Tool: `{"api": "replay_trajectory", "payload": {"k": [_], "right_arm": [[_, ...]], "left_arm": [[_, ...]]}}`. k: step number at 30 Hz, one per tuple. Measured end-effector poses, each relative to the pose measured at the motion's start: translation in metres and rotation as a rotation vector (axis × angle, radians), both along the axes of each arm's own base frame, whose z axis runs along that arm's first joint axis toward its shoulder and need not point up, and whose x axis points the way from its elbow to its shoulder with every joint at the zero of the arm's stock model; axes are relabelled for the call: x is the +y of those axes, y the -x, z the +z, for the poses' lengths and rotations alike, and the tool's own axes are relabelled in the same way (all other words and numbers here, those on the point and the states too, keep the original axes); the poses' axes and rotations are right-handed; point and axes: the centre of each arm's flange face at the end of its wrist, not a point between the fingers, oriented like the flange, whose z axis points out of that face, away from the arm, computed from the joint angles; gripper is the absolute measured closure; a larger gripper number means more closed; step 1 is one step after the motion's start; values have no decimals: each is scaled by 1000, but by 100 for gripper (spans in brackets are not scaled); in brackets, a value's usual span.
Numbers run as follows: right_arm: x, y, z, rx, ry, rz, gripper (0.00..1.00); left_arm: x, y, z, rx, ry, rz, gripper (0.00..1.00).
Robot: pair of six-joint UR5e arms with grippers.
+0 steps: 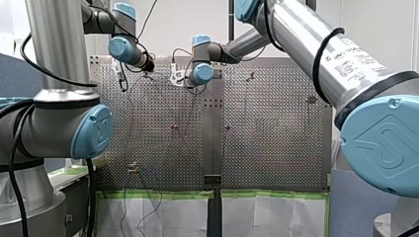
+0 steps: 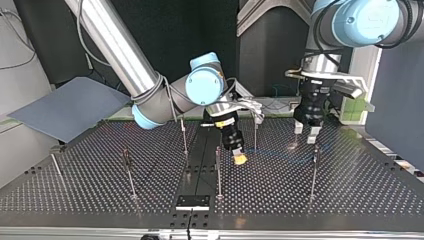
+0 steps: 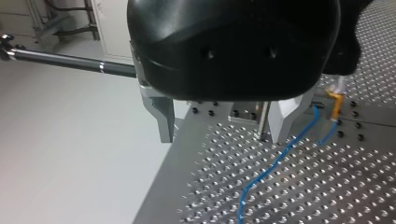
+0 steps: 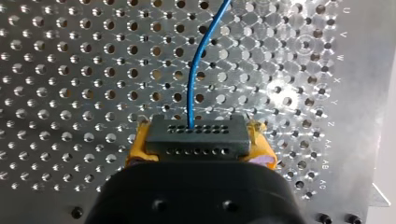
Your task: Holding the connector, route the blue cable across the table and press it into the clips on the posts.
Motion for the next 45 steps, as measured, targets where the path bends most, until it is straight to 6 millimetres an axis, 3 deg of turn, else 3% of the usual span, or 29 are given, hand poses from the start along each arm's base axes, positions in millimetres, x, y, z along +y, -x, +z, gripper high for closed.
{"api": "replay_trajectory", "payload": {"k": [5, 16, 33, 45], "right_arm": [[-1, -1, 4, -6, 5, 0, 100], [-2, -1, 5, -7, 6, -1, 100], [-6, 2, 4, -8, 2, -7, 100], [-6, 2, 3, -7, 0, -6, 100]], "left_arm": [[-4, -11, -8, 20, -17, 3, 0], [-19, -24, -3, -18, -13, -26, 0], [-34, -73, -8, -5, -12, 15, 0], [-30, -106, -47, 52, -14, 39, 0]]}}
